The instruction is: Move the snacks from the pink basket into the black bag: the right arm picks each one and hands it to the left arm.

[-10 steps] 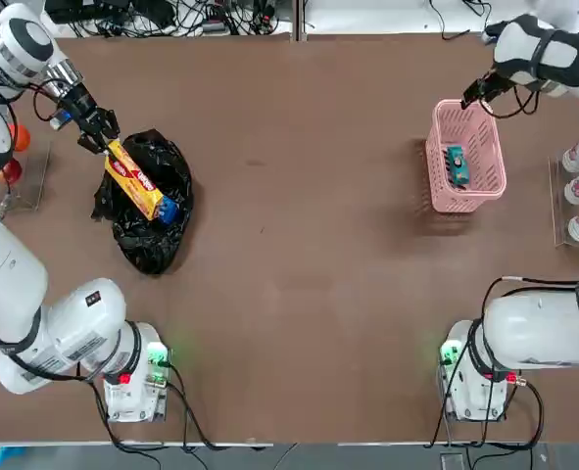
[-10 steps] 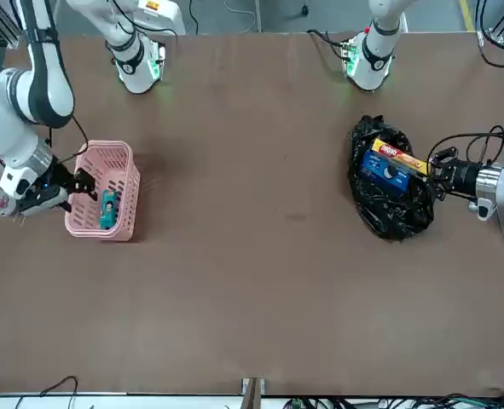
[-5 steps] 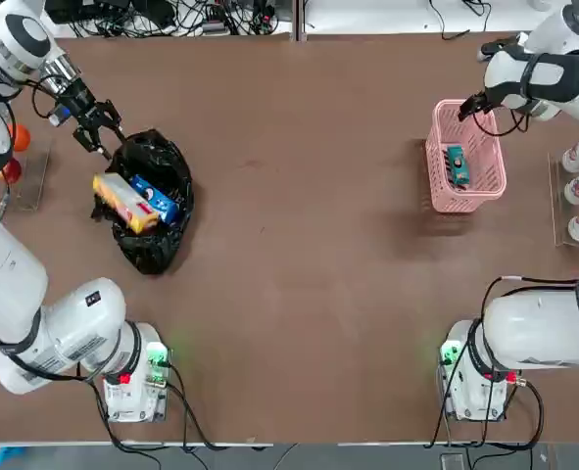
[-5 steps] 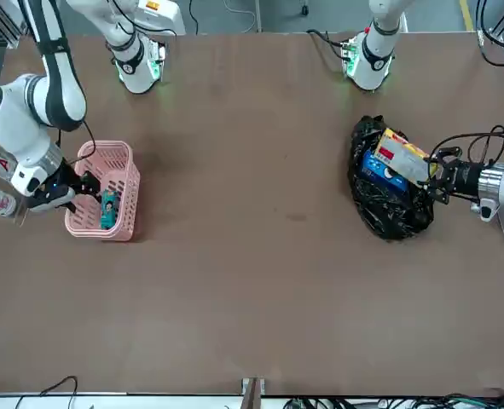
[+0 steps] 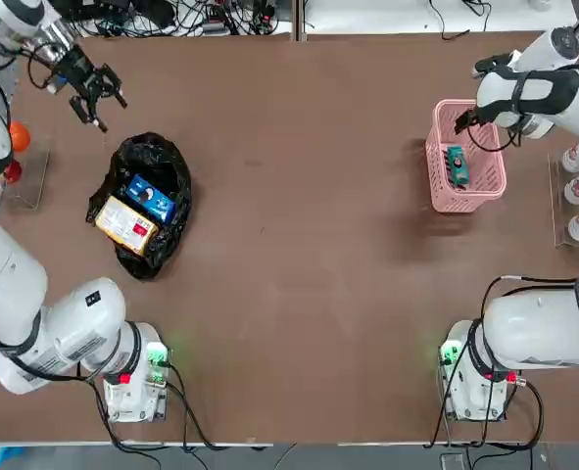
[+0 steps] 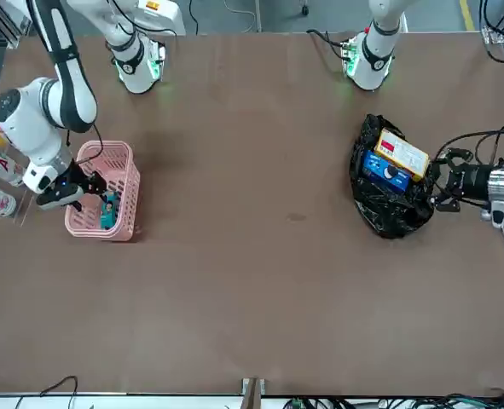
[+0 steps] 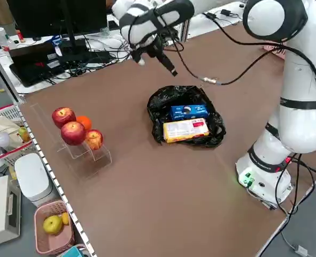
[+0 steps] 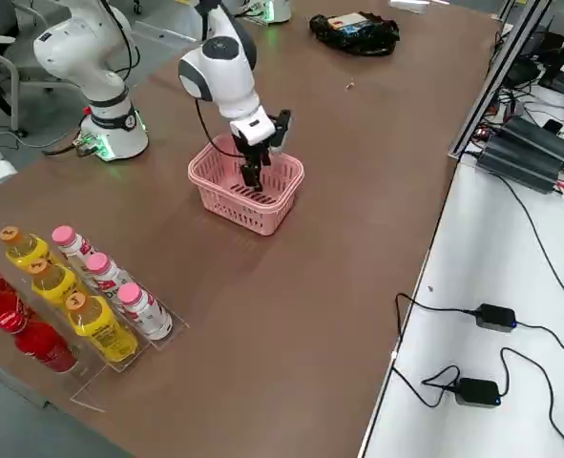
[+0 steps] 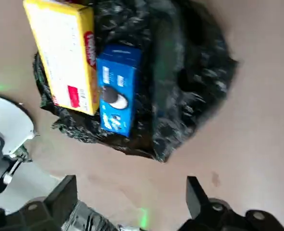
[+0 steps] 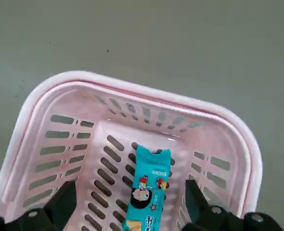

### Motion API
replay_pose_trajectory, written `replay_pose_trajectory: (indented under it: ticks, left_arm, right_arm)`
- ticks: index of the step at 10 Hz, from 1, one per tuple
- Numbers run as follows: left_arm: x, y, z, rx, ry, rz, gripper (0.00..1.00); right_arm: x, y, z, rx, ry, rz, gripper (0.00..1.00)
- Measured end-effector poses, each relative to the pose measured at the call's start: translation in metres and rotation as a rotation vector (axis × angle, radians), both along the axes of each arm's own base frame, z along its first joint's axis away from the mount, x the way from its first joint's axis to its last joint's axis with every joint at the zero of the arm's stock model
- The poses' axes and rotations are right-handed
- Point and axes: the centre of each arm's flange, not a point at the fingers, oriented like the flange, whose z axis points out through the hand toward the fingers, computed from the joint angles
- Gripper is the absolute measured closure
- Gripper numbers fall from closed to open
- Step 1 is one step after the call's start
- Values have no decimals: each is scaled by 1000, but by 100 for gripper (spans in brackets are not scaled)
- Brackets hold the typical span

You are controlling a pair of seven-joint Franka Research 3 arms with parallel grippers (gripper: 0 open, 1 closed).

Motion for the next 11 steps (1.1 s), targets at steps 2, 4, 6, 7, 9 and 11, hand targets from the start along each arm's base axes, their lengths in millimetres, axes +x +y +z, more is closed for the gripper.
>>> replay_pose_trajectory:
  ticks: [2, 4, 6, 7, 9, 11]
  left_arm:
    - [16, -2, 43, 40, -90, -31, 0]
    - [18, -21, 87, 104, -139, -139, 0]
    - [10, -40, 131, 118, -209, -270, 0]
    - [4, -41, 148, 113, -251, -334, 0]
    - [-5, -31, 172, 98, -313, -432, 0]
    - [-6, -38, 182, 72, -370, -550, 0]
  right_arm:
    - [-3, -2, -20, -14, -4, -10, 0]
    - [-4, -1, -39, -15, 9, -42, 0]
    - [-4, 14, -47, 2, 30, -92, 0]
    - [-4, 21, -50, 7, 38, -105, 0]
    - [-4, 25, -52, 10, 43, -114, 0]
    - [-6, 24, -54, 10, 49, -117, 0]
